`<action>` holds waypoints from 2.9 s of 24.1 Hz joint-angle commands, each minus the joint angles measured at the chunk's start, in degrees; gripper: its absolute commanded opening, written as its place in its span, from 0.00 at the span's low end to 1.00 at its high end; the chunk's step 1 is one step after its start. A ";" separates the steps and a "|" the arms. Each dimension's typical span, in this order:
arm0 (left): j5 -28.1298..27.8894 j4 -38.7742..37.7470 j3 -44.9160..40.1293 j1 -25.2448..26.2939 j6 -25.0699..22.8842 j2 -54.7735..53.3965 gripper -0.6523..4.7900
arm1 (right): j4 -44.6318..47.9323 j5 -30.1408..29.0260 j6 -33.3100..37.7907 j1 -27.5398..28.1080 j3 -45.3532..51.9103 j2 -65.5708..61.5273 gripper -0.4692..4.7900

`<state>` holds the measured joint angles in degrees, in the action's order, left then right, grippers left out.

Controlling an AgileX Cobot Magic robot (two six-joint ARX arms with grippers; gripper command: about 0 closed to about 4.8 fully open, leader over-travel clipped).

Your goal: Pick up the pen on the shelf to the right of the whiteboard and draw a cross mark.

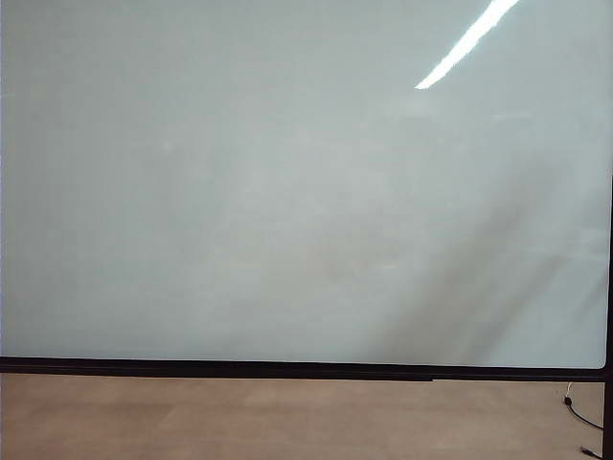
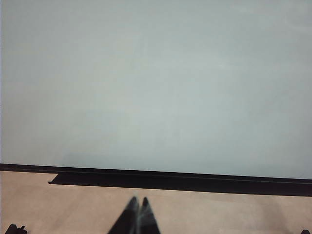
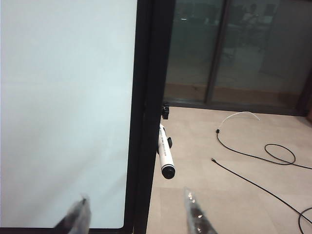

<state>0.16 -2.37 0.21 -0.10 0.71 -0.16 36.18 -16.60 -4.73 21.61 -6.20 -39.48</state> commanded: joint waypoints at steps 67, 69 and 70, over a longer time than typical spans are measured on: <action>0.04 0.72 0.17 -0.02 -0.26 -0.02 0.11 | 44.78 -9.51 9.27 0.44 -28.28 -71.28 0.58; 0.02 0.72 0.15 -0.02 -0.26 -0.02 0.11 | 44.78 -9.62 9.25 0.44 -28.55 -71.34 0.58; 0.04 0.72 0.17 -0.02 -0.26 -0.02 0.11 | 44.78 -9.99 9.42 0.44 -28.81 -71.65 0.55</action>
<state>0.16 -2.37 0.21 -0.10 0.71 -0.16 80.05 -25.80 4.23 22.02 -34.33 -111.00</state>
